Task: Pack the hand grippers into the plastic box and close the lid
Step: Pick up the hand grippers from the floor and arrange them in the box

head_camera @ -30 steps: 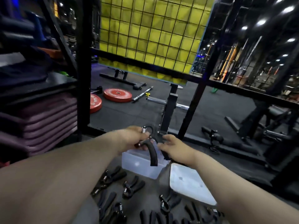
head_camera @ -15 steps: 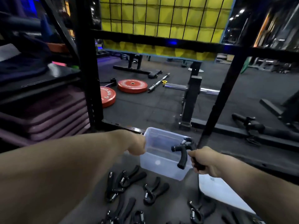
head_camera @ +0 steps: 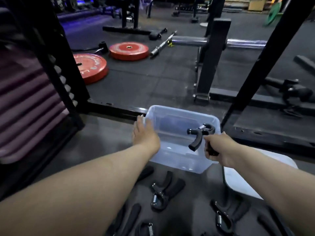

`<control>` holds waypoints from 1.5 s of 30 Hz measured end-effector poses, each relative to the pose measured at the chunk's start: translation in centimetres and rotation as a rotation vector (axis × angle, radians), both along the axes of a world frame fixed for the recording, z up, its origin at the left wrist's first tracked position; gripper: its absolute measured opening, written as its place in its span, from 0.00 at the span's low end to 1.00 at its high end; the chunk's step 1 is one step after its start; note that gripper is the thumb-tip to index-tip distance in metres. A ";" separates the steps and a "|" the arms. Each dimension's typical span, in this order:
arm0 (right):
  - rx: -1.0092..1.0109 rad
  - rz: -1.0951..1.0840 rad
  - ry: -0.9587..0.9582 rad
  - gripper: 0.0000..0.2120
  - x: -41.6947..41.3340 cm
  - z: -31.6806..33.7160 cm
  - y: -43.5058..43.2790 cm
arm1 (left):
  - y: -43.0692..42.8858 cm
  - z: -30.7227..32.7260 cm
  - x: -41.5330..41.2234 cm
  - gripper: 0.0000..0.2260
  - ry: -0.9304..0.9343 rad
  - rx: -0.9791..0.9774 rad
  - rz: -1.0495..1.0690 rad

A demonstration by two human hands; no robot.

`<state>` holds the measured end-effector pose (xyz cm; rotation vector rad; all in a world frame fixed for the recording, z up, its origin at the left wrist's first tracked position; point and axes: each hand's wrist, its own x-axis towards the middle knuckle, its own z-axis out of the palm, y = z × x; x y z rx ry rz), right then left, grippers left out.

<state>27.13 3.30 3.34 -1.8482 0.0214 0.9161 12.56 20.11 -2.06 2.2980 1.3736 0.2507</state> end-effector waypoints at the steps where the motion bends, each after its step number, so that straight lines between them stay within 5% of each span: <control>1: -0.001 -0.010 0.011 0.09 0.2 -0.5 0.3 | 0.9 -0.1 0.1 0.35 -0.002 -0.070 0.024; 6: -0.023 0.003 0.078 0.08 1.0 -2.3 1.7 | 3.5 -1.8 0.1 0.36 0.047 -0.089 0.044; 10: -0.054 0.034 0.100 0.09 0.7 -3.1 2.5 | 3.1 -1.8 -1.0 0.08 0.016 -0.023 0.050; 17: -0.023 0.111 0.304 0.09 -1.5 -2.5 2.1 | -0.9 -1.2 -4.4 0.23 0.062 -0.228 -0.033; 22: -0.065 0.127 0.399 0.11 -2.6 -3.5 1.7 | -4.5 -0.5 -5.1 0.19 0.081 -0.378 0.136; 28: -0.147 0.201 0.393 0.10 -2.9 -6.1 1.3 | -4.0 -1.2 -5.4 0.25 0.160 -0.051 0.021; 34: -0.198 0.199 0.401 0.09 -2.6 -9.3 1.9 | -2.9 -2.3 -4.8 0.26 -0.046 -0.152 -0.001; 38: -0.206 0.271 0.303 0.11 -3.7 -10.5 3.2 | -1.5 -2.5 -4.4 0.29 -0.156 -0.229 -0.055; 45: -0.614 0.914 -0.157 0.10 -4.2 -12.2 4.7 | -0.3 -2.4 -4.1 0.24 -0.180 -0.197 -0.121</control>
